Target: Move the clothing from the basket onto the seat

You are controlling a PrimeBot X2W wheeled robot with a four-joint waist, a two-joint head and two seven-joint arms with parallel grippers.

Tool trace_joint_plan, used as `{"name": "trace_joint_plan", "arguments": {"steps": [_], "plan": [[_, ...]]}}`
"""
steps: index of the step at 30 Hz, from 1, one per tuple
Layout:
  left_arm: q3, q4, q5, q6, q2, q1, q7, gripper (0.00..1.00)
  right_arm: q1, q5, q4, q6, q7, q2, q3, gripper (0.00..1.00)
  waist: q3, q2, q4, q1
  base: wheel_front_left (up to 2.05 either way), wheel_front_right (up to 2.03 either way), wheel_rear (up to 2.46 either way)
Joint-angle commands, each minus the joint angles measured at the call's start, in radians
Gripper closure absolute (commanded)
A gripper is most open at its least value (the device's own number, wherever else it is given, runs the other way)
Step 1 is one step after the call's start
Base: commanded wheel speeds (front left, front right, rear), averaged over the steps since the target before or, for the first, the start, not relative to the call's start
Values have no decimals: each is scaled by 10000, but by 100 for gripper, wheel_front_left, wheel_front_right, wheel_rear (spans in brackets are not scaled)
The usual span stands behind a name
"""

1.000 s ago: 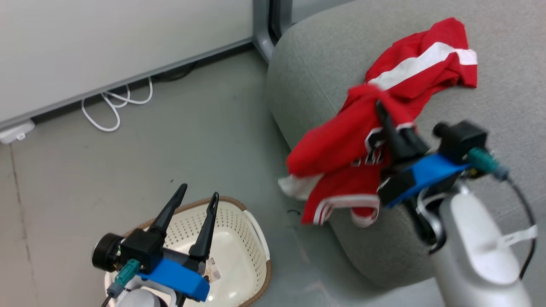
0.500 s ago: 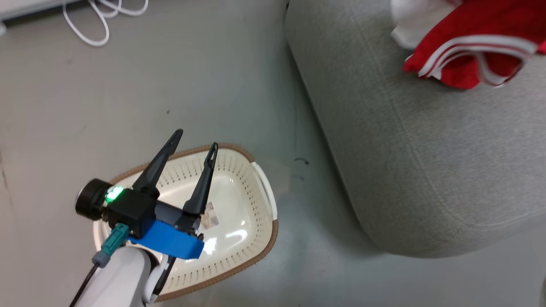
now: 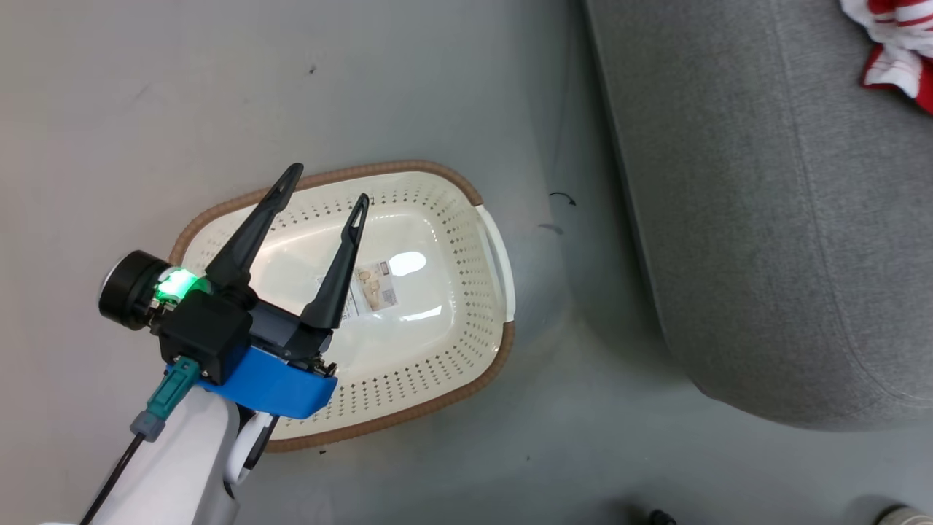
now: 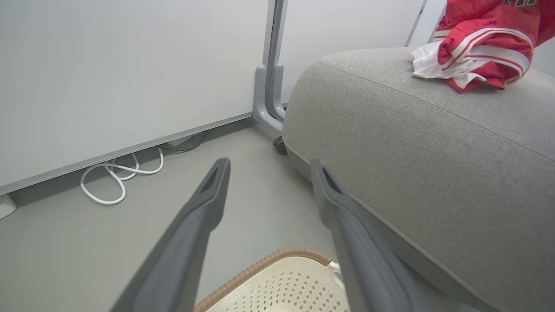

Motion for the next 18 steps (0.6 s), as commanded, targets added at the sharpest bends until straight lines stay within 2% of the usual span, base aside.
{"name": "trace_joint_plan", "arguments": {"steps": [1, 4, 5, 6, 7, 8, 18], "plan": [[33, -81, 55, -7, 40, -89, -30, 0, 231, -137, 401, 5, -136, 89, -183, 100, 156, 0, 151, -2, 0, 0, 0], [34, -108, 76, -7, 51, -58, -30, 0, 375, -315, 1051, 5, -270, 253, -195, 100, 189, 0, 219, -2, 0, 0, 0], [33, -107, 75, -7, 41, -57, -30, 0, 422, -395, 1218, 5, -337, 272, -166, 93, 182, 0, 244, -2, 0, 0, 0], [33, -102, 79, -7, 19, -56, -30, 0, 469, -458, 1369, 5, -375, 305, -139, 62, 162, 0, 274, -2, 0, 0, 0], [32, -90, 83, -7, -5, -51, -30, 0, 500, -492, 1530, 5, -433, 346, -103, 19, 136, 0, 302, -2, 0, 0, 0], [34, -76, 85, -7, -25, -45, -30, 0, 518, -537, 1679, 5, -416, 381, -91, 0, 113, 0, 325, -2, 0, 0, 0], [142, 234, 8, -7, -528, 88, -30, 0, 980, -997, 2401, 5, -574, 334, 961, 0, -765, 0, 614, -2, 0, 0, 0]]}}
